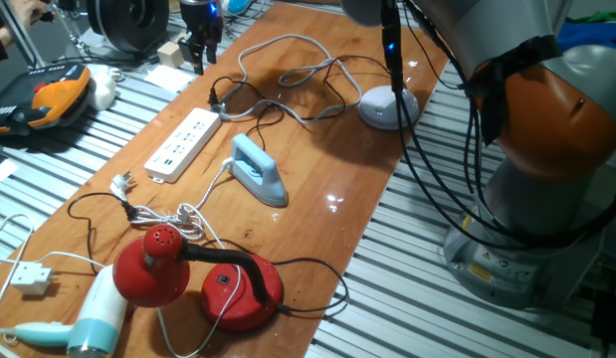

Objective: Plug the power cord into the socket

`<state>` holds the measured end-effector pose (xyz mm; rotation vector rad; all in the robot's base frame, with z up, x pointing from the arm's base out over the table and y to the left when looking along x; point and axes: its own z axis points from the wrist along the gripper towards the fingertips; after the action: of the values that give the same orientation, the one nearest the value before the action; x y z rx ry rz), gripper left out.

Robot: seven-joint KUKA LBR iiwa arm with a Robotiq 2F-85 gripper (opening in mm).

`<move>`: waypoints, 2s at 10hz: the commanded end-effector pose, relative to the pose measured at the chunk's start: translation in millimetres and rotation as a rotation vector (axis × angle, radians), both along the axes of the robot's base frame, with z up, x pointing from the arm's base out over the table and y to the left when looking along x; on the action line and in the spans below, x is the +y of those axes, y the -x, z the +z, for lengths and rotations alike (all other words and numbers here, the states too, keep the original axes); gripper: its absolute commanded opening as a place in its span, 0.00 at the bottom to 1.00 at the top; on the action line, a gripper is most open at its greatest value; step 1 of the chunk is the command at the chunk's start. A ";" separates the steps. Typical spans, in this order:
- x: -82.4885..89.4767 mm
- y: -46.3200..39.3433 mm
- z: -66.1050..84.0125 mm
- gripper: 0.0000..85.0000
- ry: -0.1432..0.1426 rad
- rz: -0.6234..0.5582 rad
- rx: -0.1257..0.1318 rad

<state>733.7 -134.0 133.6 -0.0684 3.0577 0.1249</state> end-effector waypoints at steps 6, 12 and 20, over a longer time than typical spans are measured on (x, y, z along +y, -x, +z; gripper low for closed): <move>-1.1 -2.0 -15.2 0.60 -0.022 0.049 0.009; -3.3 -2.2 -33.9 0.60 -0.035 0.061 0.008; -2.2 -1.5 -50.8 0.60 -0.043 0.054 0.009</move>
<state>735.3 -136.1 82.6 -0.1477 3.0606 0.1967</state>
